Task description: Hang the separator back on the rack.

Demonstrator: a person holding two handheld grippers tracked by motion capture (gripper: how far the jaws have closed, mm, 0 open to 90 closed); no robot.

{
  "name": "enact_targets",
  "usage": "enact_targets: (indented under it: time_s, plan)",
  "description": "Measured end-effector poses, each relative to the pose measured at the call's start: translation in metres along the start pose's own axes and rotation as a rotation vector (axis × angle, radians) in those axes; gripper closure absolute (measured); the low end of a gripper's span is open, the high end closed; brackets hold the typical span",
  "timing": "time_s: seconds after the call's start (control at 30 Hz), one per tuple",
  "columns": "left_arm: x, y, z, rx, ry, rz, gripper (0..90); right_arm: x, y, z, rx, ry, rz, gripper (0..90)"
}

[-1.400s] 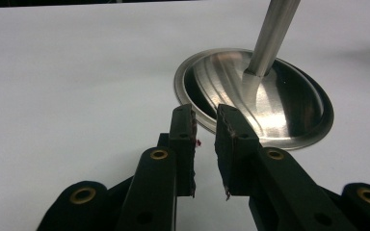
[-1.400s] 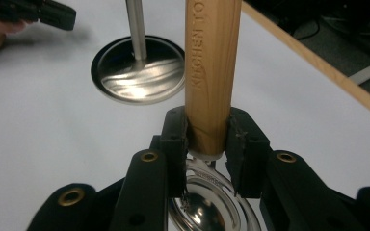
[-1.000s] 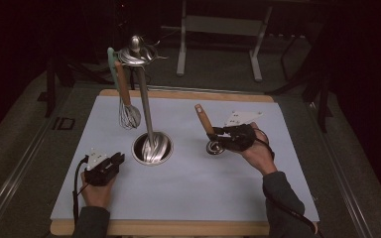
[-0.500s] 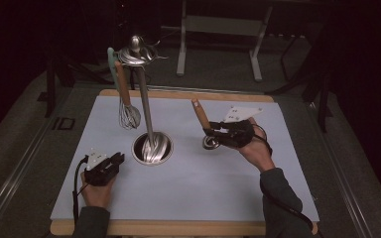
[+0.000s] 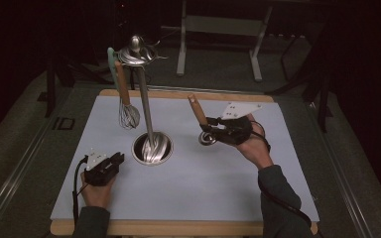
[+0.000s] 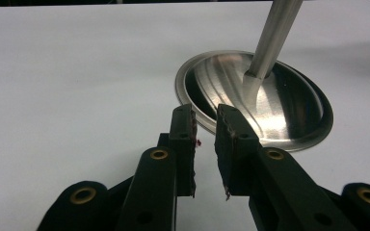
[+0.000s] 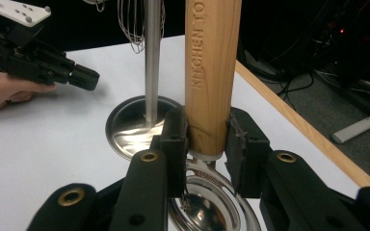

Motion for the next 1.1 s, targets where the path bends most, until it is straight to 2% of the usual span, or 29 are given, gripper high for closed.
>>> enact_targets:
  time_s: [0.37,1.1]
  plan:
    - [0.000,0.000,0.000,0.001,0.000,0.000,78.2,0.001,-0.007,0.018,0.030,0.028,0.007,71.0]
    - [0.000,-0.001,0.000,0.008,0.007,-0.001,78.2,-0.002,-0.019,0.039,0.093,0.048,0.015,71.0]
Point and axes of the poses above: each handheld gripper's, and its own axes: x roughly backward along the jaws, z roughly out of its top, y roughly to its right, the point moved 8 cm from there along -x, roughly forward along the jaws, and after that the axes turned 10 degrees about -x, right-handed, at the moved point
